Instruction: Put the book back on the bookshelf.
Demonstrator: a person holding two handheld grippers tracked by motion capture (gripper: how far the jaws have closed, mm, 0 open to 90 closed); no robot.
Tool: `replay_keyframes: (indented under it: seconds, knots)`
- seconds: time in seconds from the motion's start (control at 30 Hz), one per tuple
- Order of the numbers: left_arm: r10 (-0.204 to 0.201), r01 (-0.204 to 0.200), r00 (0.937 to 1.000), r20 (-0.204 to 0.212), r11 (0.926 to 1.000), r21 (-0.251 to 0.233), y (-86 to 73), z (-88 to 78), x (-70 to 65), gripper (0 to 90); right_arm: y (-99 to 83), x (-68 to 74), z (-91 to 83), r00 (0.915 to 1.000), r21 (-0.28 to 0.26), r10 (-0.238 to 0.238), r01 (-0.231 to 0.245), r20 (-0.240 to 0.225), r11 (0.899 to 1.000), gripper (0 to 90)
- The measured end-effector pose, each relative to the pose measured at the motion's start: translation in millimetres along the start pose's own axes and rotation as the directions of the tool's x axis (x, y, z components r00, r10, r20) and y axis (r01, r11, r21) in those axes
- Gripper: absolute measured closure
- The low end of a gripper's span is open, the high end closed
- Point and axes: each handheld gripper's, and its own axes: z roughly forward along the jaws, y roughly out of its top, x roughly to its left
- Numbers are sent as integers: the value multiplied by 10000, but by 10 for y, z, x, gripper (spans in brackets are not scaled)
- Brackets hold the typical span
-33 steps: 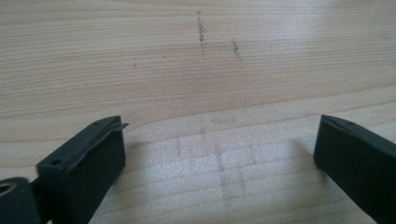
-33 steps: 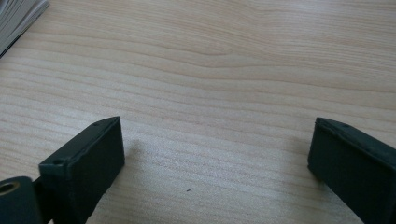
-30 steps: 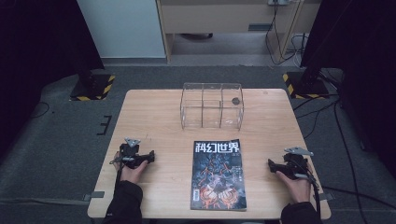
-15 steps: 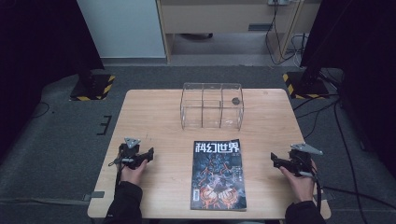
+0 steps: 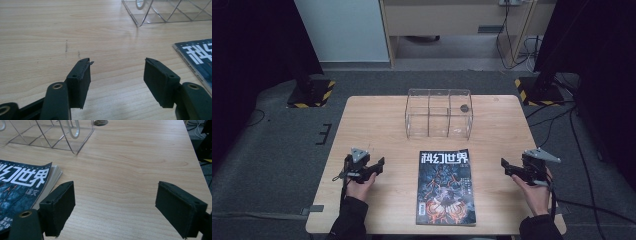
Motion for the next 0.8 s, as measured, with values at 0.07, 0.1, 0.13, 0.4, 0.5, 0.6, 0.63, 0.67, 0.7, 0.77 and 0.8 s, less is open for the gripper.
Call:
replay_keyframes:
  seconds: [0.07, 0.1, 0.13, 0.4, 0.5, 0.6, 0.63, 0.67, 0.7, 0.77, 0.8]
  knots:
    - [-67, 69, 9998, 162, 9998, -174, -3, -22, -39, 387, 24, 10, -3, 9999, -37, 60, -61, -104, 10000, 164]
    - [-67, 69, 9998, 162, 9998, -174, -3, -22, -39, 394, 24, 10, -3, 9999, -37, 60, -61, -104, 10000, 164]
    - [-133, 141, 9994, 324, 9995, -273, -5, -40, -79, 406, 57, 33, -3, 9998, -120, 97, -99, -190, 9999, 166]
    - [60, -28, 9972, 746, 9991, -429, -26, -79, -249, 437, 156, 185, 11, 9965, -257, 1, -23, -840, 9997, 177]
    - [102, -69, 9958, 908, 9993, -361, -40, -69, -321, 405, 203, 298, 35, 9949, -294, -321, 294, -951, 9991, 178]
    - [255, -229, 9942, 1048, 9994, -262, -56, -34, -400, 390, 229, 383, 49, 9933, -280, -462, 435, -1062, 9987, 160]
    - [276, -250, 9937, 1085, 9994, -247, -62, -28, -417, 387, 234, 405, 59, 9927, -304, -528, 498, -1082, 9983, 155]
    - [297, -275, 9935, 1096, 9994, -215, -68, -23, -436, 383, 239, 424, 66, 9920, -310, -560, 528, -1130, 9981, 154]
    - [297, -276, 9929, 1149, 9994, -202, -74, -18, -454, 375, 243, 447, 71, 9915, -291, -505, 473, -1199, 9985, 154]
    - [290, -269, 9925, 1190, 9995, -193, -80, -12, -473, 369, 244, 466, 77, 9904, -271, -479, 447, -1295, 9986, 154]
    - [324, -305, 9912, 1284, 9994, -167, -91, 3, -515, 359, 240, 509, 90, 9887, -227, -447, 419, -1431, 9989, 154]
